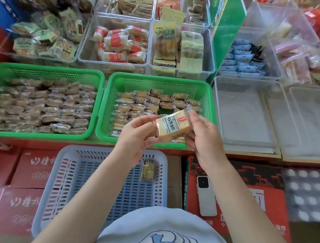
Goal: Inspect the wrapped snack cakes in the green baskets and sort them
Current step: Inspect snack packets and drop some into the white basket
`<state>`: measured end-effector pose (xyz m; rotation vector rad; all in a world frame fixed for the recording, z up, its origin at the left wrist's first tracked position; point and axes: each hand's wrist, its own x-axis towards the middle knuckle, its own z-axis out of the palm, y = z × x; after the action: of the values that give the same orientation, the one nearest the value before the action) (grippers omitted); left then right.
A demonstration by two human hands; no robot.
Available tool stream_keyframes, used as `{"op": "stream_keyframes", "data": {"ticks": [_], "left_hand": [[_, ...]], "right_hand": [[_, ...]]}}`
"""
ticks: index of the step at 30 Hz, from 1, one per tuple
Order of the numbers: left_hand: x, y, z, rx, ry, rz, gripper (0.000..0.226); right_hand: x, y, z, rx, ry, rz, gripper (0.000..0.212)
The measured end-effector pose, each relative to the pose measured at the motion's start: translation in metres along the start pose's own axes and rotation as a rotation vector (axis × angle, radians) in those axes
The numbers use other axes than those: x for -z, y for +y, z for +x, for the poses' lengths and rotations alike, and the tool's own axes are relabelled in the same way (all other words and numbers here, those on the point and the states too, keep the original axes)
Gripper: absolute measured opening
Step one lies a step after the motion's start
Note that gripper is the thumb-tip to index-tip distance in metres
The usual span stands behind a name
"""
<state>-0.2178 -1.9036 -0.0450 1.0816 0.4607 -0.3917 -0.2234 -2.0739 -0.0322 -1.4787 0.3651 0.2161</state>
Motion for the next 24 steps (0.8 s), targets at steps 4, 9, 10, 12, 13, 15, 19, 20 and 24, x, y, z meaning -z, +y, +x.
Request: {"op": "stream_keyframes", "data": {"ticks": [4, 9, 10, 12, 13, 15, 19, 20, 24], "left_hand": [[-0.002, 0.003, -0.013, 0.022, -0.057, 0.089, 0.024], [0.005, -0.001, -0.026, 0.133, -0.167, 0.154, 0.034], [0.006, -0.004, -0.028, 0.120, -0.163, 0.203, 0.034], [0.006, -0.007, -0.031, 0.090, -0.156, 0.268, 0.034], [0.006, -0.008, -0.032, 0.081, -0.157, 0.277, 0.034], [0.005, -0.005, -0.034, 0.055, -0.168, 0.318, 0.033], [0.004, -0.002, -0.043, -0.110, -0.159, 0.515, 0.057], [0.003, -0.003, -0.045, -0.177, -0.135, 0.557, 0.061], [0.006, -0.008, -0.050, -0.381, -0.006, 0.628, 0.043]], "right_hand": [[-0.005, 0.001, -0.014, 0.163, 0.095, -0.189, 0.038], [-0.002, 0.005, -0.024, 0.446, 0.226, -0.515, 0.034], [-0.001, 0.005, -0.025, 0.470, 0.246, -0.564, 0.030], [0.001, 0.006, -0.028, 0.512, 0.278, -0.668, 0.023], [0.002, 0.006, -0.030, 0.535, 0.294, -0.704, 0.021], [0.002, 0.005, -0.034, 0.573, 0.331, -0.721, 0.020], [-0.004, 0.002, -0.039, 0.537, 0.418, -0.623, 0.020], [-0.006, 0.003, -0.038, 0.503, 0.437, -0.587, 0.019], [-0.022, 0.009, -0.035, 0.342, 0.473, -0.429, 0.018]]}}
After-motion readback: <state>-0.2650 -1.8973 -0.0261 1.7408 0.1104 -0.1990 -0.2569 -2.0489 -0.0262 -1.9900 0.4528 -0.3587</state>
